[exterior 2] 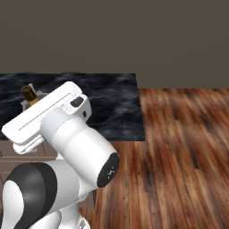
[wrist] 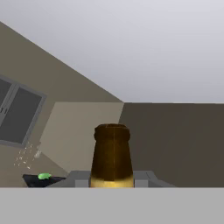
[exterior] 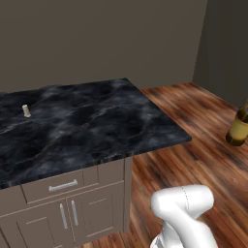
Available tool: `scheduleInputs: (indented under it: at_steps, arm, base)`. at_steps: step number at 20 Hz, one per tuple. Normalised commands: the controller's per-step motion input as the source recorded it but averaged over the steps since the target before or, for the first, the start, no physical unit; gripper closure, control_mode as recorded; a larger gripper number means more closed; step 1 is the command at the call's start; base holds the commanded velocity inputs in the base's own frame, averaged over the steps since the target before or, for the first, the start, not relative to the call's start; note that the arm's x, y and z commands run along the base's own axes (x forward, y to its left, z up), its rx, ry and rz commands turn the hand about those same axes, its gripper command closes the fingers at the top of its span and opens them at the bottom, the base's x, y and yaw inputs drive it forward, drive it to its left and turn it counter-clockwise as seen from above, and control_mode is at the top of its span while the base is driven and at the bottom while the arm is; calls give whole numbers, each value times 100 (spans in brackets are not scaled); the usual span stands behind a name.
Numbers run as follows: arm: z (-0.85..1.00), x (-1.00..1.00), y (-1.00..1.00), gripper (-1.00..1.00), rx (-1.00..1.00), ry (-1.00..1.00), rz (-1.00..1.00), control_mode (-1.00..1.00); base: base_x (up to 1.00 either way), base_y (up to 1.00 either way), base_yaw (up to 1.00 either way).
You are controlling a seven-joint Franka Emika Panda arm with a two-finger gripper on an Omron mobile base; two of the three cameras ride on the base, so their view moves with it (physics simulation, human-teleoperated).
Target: Open the cabinet directly in front. Then move the beer and the mug to the dining counter with the candle on it.
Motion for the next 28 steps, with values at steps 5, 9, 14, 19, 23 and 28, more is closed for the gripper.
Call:
scheduleInputs:
  at_steps: [5, 9, 14, 19, 23, 28]
  arm:
    - [0, 0, 0, 100, 0, 0, 0, 100]
    - [0, 0, 0, 100, 0, 0, 0, 100]
    - [0, 0, 0, 100, 0, 0, 0, 100]
    - [0, 0, 0, 100, 0, 0, 0, 100]
    - [0, 0, 0, 100, 0, 0, 0, 100]
    - [0, 0, 0, 100, 0, 0, 0, 100]
  base:
    - [0, 83, 2]
    - [0, 89, 1]
    - [0, 90, 1]
    - [0, 86, 2]
    - [7, 74, 3]
    - [30, 11, 10]
